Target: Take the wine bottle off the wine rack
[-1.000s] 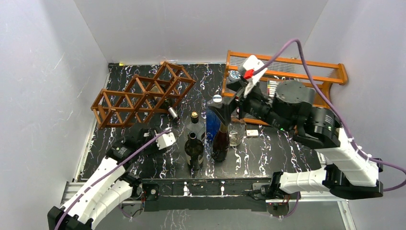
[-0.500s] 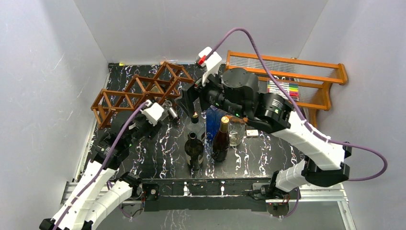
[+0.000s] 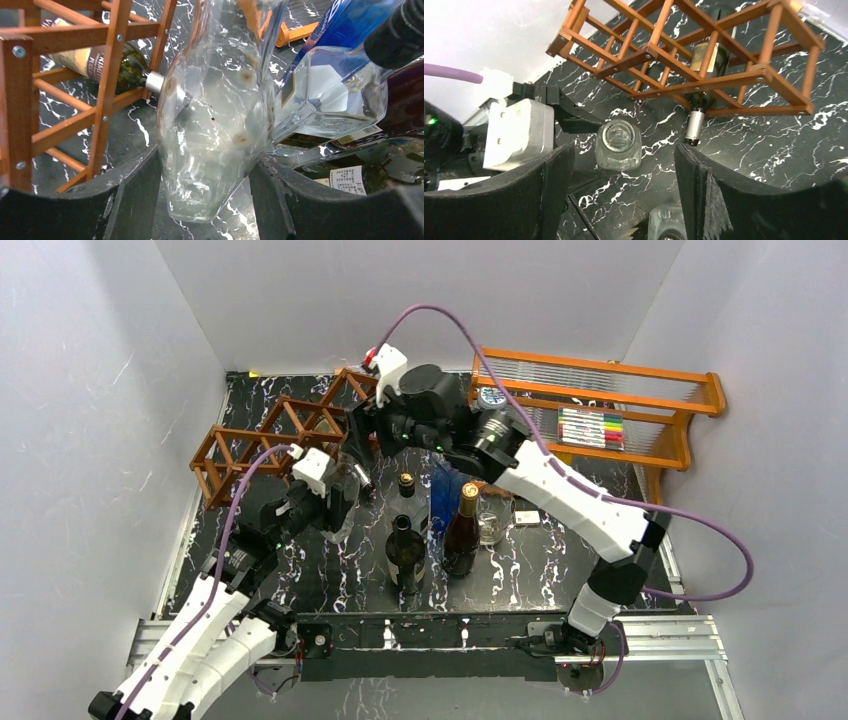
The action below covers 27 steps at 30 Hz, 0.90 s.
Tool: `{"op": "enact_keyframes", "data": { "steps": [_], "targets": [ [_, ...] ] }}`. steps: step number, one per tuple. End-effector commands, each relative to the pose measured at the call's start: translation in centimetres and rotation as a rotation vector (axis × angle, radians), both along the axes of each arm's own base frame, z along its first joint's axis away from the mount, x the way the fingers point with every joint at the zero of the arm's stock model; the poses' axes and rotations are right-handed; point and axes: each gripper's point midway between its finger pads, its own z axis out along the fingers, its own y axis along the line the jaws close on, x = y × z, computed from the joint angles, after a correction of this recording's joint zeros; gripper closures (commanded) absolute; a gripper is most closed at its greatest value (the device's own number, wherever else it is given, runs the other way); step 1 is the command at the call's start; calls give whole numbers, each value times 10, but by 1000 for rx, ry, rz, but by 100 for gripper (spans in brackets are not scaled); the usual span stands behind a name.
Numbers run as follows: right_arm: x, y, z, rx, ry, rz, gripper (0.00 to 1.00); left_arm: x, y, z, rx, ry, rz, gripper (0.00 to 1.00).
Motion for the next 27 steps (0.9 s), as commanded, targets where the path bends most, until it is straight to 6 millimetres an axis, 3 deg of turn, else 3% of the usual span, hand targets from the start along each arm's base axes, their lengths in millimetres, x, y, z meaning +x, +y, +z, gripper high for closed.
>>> {"op": "enact_keyframes", "data": {
  "steps": [1, 8, 12, 14, 17, 18, 20, 22, 23, 27],
  "targets": [
    [-2, 19, 8, 38, -16, 62, 20, 4, -9, 34, -120, -109, -11, 100],
    [4, 41, -33, -5, 59, 70, 35, 2, -11, 35, -145, -145, -23, 100],
    [5, 51, -41, -13, 64, 98, 51, 2, -15, 32, -151, -136, -39, 100],
    [2, 56, -42, 0, 69, 131, 62, 3, -16, 29, -157, -128, -43, 100],
    [3, 58, -41, 7, 42, 140, 90, 3, -18, 27, -167, -113, -40, 99],
    [7, 55, -42, -4, 20, 119, 98, 4, -18, 26, -169, -103, -34, 90],
    [20, 49, -42, -35, -42, 71, 100, 3, -18, 23, -173, -81, -30, 63],
    [30, 44, -42, -64, -93, 35, 100, -2, -20, 20, -177, -64, -48, 16],
    [33, 41, -42, -74, -118, 23, 100, -4, -20, 19, -178, -58, -53, 4],
    [46, 34, -43, -91, -183, -29, 100, -12, -17, 17, -183, -42, -49, 2]
  ]
}}
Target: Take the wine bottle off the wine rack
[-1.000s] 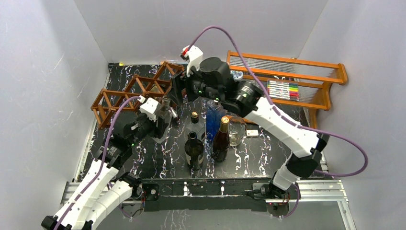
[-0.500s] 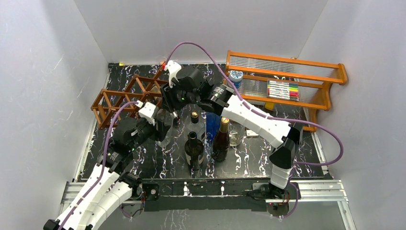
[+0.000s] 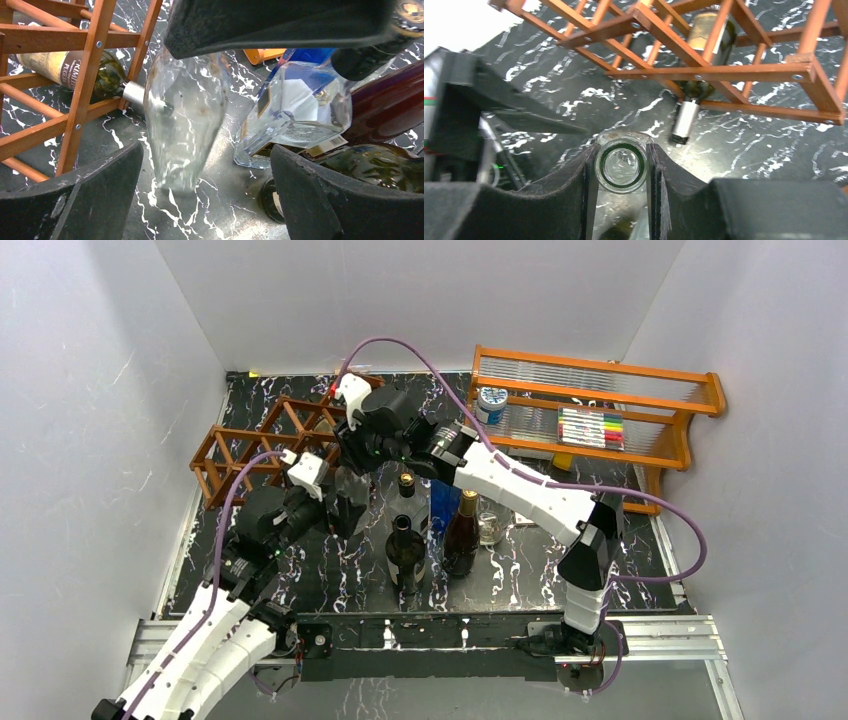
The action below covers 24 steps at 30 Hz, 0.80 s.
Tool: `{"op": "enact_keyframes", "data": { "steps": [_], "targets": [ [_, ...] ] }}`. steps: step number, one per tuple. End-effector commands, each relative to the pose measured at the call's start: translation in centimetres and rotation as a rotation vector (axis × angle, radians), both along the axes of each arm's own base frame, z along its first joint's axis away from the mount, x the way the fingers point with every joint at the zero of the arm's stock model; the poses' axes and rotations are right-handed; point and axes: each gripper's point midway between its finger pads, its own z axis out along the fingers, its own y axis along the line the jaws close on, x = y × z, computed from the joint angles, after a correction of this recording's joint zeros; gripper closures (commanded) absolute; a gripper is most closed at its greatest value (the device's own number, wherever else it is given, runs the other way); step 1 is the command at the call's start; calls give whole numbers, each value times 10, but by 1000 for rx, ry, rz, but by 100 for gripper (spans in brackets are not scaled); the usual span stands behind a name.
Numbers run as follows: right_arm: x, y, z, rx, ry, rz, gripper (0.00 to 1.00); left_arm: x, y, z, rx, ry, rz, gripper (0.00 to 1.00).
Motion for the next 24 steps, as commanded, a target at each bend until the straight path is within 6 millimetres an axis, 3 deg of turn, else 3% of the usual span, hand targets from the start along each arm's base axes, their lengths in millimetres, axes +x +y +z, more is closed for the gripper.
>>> {"op": "enact_keyframes", "data": {
  "steps": [1, 12, 15, 18, 21, 24],
  "targets": [
    [29, -8, 39, 72, -189, -88, 100, -10, -3, 21, -53, -44, -29, 2],
    [36, -17, 5, 6, -212, -119, 98, -23, 9, 36, -64, -49, 7, 2],
    [33, -19, 0, -8, -200, -115, 69, -24, 13, 43, -70, -40, 34, 2],
    [32, -19, 8, -1, -193, -118, 38, -25, 14, 50, -73, -22, 44, 2],
    [32, -23, 32, 21, -186, -142, 16, -20, 18, 66, -97, -26, 86, 2],
    [28, -33, 63, 23, -180, -156, 2, -16, 15, 101, -136, -71, 88, 2]
  ]
}}
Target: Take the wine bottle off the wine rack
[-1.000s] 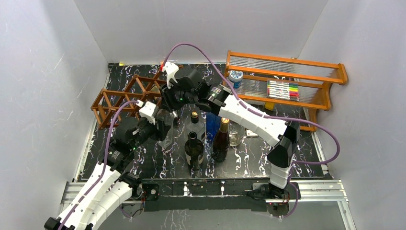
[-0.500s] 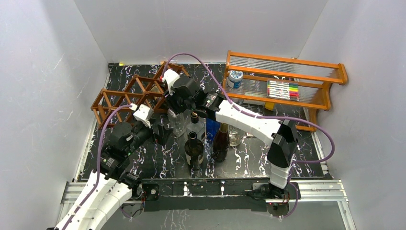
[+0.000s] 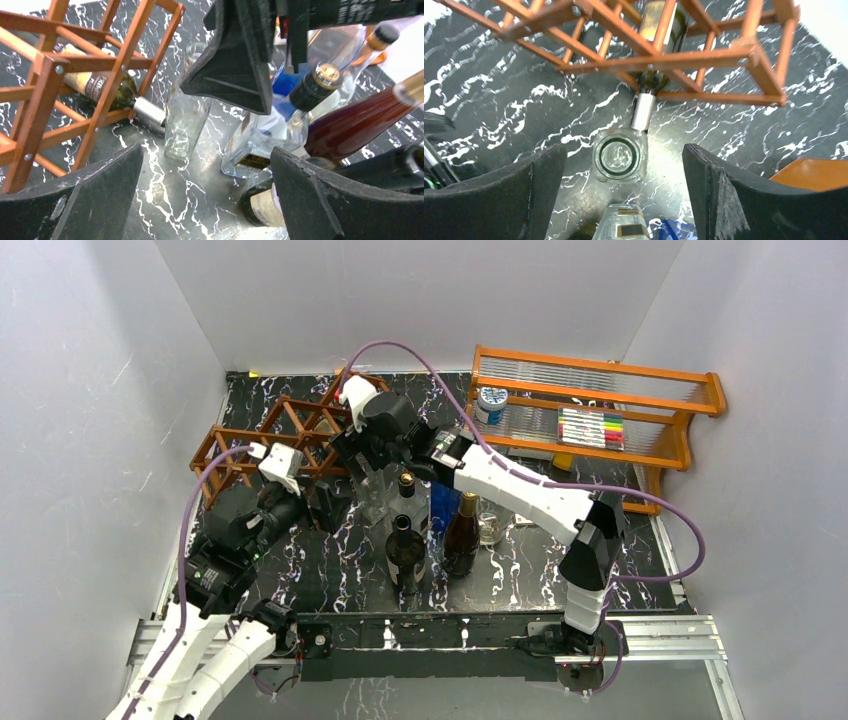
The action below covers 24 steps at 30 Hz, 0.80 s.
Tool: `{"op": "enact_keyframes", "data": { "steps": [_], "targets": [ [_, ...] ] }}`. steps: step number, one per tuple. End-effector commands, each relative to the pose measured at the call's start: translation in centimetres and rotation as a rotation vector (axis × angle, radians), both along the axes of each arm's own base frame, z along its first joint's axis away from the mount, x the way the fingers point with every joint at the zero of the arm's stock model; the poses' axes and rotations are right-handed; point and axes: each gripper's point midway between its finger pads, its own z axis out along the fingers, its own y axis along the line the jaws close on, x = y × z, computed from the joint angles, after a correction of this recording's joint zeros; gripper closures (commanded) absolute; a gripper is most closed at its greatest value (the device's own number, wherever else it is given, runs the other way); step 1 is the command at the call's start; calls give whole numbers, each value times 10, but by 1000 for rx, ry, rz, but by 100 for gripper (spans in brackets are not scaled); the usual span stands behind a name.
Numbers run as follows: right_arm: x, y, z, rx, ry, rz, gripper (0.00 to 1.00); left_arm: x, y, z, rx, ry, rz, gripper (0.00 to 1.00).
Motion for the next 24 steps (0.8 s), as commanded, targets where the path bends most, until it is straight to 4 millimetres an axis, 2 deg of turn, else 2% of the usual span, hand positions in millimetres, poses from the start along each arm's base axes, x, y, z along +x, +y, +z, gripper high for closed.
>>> {"op": "enact_keyframes", "data": {
  "steps": [1, 3, 5, 8, 11, 14, 16, 19, 21, 24],
  "targets": [
    [-2, -18, 106, 139, -84, -50, 2, 8, 0, 58, -66, -71, 36, 2],
    [1, -37, 136, 143, -123, -110, 2, 21, 0, 88, -89, -96, 71, 2],
    [6, -67, 166, 141, -186, -202, 2, 35, 1, 126, -129, -135, 121, 2],
    [10, -135, 210, 132, -310, -411, 2, 61, 11, 173, -176, -165, 252, 2],
    [2, -195, 238, 130, -397, -553, 2, 83, 19, 207, -184, -180, 352, 2],
    [-16, -241, 267, 228, -449, -620, 2, 91, 21, 241, -209, -261, 370, 2],
    [-29, -270, 280, 291, -473, -655, 2, 92, 20, 257, -215, -311, 360, 2],
    [-43, -305, 289, 337, -501, -708, 2, 92, 22, 269, -211, -342, 361, 2],
    [-47, -321, 292, 345, -508, -750, 2, 91, 23, 273, -201, -355, 362, 2],
    [-52, -334, 294, 364, -514, -777, 2, 91, 25, 273, -192, -362, 369, 2]
  ]
}}
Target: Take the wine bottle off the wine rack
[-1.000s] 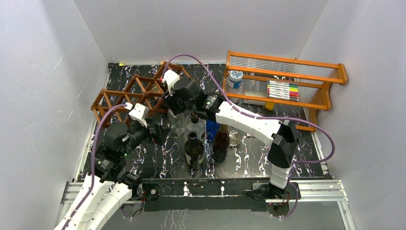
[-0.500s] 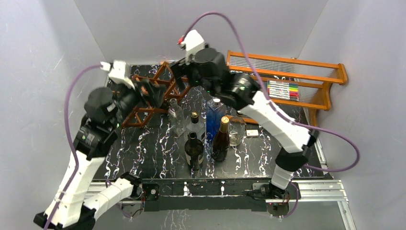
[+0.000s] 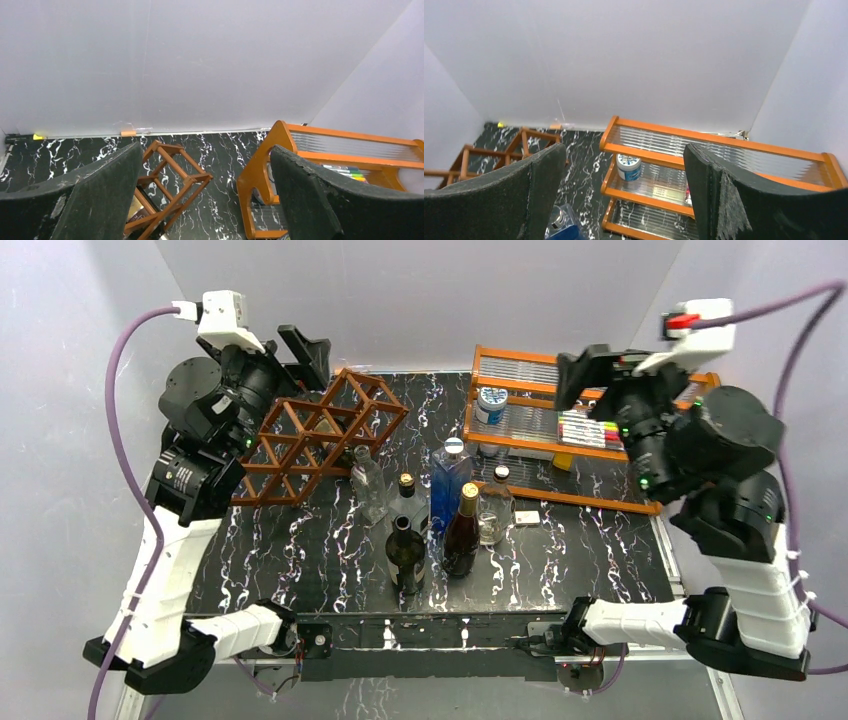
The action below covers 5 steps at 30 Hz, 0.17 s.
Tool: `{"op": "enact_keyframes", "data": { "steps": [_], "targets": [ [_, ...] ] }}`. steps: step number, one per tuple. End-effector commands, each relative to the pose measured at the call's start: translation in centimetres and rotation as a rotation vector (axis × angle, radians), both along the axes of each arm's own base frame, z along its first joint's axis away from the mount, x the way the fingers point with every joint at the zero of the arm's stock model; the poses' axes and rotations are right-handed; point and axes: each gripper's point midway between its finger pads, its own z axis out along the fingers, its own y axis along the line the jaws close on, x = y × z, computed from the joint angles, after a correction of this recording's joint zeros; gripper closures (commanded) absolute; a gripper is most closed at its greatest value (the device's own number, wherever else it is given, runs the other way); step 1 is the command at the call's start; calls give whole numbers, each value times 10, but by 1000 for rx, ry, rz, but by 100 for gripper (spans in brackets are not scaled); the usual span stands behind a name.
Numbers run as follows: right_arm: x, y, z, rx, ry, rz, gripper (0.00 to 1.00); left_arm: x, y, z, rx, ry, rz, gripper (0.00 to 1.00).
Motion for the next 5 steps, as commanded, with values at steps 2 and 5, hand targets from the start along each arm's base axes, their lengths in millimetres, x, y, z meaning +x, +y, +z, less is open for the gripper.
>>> {"op": "enact_keyframes", "data": {
  "steps": [2, 5],
  "targets": [
    [4, -12, 0, 29, -14, -83, 2, -11, 12, 25, -3, -78, 35, 2],
    [-1, -5, -5, 31, -34, -10, 2, -12, 12, 21, -4, -71, 31, 2]
  ]
}}
